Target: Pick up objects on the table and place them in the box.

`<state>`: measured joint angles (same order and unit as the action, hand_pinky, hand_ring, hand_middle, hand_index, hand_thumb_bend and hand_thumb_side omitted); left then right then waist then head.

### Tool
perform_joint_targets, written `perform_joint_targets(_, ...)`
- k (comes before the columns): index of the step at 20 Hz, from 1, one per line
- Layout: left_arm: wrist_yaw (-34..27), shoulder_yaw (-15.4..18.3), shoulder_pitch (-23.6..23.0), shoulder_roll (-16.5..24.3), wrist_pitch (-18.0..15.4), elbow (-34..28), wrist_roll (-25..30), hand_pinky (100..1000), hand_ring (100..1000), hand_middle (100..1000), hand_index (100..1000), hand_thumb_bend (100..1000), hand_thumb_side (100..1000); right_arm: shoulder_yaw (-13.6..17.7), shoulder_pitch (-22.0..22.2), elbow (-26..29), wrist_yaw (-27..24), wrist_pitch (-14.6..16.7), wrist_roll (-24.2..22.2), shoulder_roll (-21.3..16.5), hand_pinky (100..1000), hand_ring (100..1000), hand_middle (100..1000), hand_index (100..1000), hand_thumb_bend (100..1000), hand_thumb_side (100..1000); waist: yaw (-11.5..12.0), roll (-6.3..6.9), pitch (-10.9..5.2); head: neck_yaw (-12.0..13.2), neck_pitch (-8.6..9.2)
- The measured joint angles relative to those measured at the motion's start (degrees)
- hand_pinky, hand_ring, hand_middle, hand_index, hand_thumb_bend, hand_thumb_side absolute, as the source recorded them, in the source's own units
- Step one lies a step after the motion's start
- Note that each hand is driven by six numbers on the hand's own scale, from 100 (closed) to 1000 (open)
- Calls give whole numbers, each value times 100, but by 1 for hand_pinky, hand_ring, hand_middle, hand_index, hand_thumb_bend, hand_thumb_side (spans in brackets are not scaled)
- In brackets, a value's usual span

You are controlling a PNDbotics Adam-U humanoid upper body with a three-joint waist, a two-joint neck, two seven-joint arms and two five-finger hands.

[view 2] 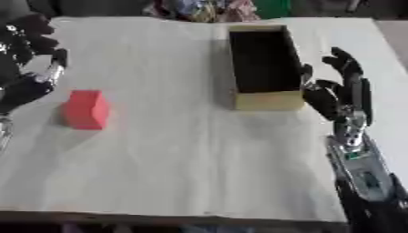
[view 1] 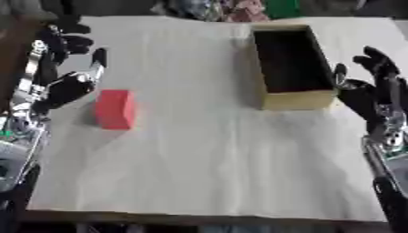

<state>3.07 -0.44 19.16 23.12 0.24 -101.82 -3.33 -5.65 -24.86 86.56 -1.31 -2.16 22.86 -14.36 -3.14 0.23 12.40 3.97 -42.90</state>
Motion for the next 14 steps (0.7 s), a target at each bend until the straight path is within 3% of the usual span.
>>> perform_joint_targets(6, 225, -6, 96, 126, 58, 0, 276, 763, 733, 733, 881, 337, 100, 0, 1, 0, 0, 0, 0, -1, 676, 948, 739, 878, 211, 100, 42, -2, 1, 0, -30)
perform_joint_targets(14, 965, -458, 374, 1094, 145, -65, 1029, 784, 773, 791, 902, 521, 100, 0, 19, 0, 0, -4, -4, -5, 676, 948, 739, 878, 209, 100, 45, 24, -10, -3, -36)
